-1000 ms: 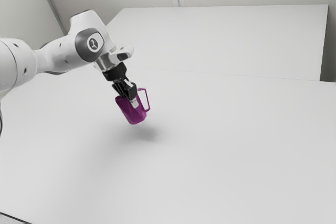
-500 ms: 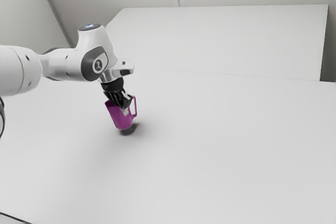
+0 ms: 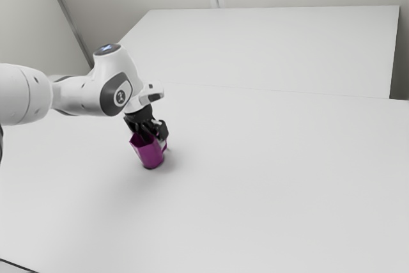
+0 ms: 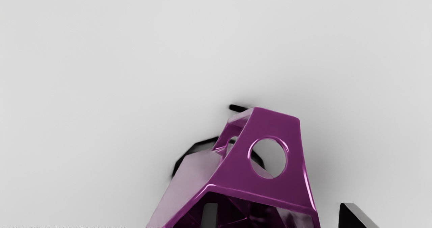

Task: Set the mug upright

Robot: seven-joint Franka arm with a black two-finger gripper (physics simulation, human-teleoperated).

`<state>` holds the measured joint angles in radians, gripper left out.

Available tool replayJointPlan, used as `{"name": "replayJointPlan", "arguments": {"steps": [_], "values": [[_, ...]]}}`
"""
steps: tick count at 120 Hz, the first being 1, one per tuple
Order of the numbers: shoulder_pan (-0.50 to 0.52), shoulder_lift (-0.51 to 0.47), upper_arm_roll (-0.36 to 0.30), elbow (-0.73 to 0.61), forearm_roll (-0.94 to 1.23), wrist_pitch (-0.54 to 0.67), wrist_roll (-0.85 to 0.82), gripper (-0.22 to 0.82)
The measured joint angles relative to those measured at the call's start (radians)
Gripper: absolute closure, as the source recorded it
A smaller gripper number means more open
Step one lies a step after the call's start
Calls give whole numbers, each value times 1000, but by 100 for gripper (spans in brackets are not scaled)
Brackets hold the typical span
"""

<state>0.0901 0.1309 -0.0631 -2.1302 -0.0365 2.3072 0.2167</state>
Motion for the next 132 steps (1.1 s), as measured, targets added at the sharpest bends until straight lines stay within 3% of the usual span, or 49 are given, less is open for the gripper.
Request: {"name": "replayJointPlan", "arguments": {"steps": [24, 70, 102, 132], "values": [[-9, -72, -1, 51, -1, -53, -21, 10], [-13, -22, 7, 521, 1, -421, -48, 2], [-15, -35, 7, 606, 2, -570, -56, 0], [-15, -49, 6, 608, 2, -624, -61, 0]]}}
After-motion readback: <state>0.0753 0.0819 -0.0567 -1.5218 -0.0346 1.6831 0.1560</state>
